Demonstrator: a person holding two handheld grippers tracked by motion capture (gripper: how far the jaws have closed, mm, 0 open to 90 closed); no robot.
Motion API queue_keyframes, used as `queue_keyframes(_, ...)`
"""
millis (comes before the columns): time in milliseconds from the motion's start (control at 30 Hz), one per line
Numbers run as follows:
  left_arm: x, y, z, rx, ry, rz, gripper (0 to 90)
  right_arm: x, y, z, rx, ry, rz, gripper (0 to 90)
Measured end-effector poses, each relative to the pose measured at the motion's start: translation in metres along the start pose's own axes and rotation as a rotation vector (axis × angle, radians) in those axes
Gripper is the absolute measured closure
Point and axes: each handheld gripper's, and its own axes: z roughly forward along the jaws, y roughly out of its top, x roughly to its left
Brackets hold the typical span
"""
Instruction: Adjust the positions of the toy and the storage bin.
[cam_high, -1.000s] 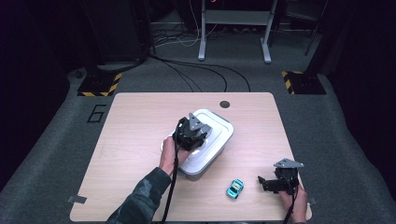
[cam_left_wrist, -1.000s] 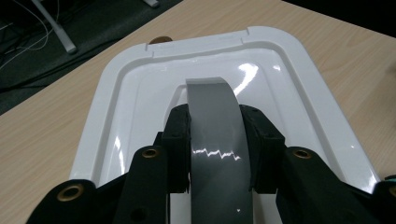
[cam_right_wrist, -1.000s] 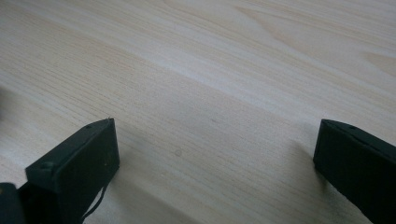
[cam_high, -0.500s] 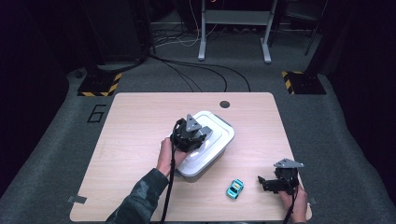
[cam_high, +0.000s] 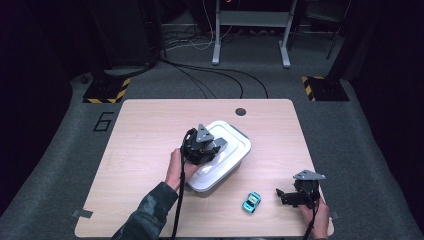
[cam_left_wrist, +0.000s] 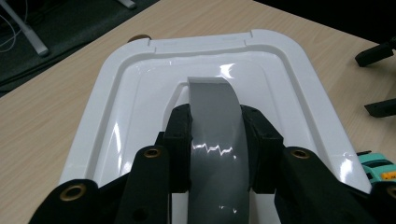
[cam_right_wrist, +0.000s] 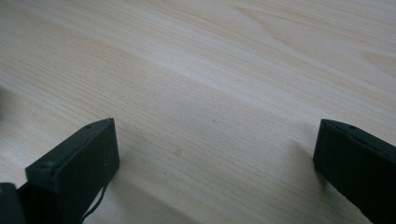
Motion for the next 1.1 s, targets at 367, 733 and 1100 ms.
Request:
queue_keyframes(367,-0.002,0.0,0.001,-0.009,-0.026,-0.018,66.7,0.0,0.0,0.0,0.0,0.0,0.0,0.0)
queue_keyframes(733,-0.008,0.003,0.005,-0.014,-0.047,-0.041,66.7,0.0,0.0,0.0,0.0,0.0,-0.001,0.0)
queue_keyframes(1100,-0.015,0.008,0.011,-0.012,-0.062,-0.055,66.7,0.0,0.0,0.0,0.0,0.0,-0.001,0.0)
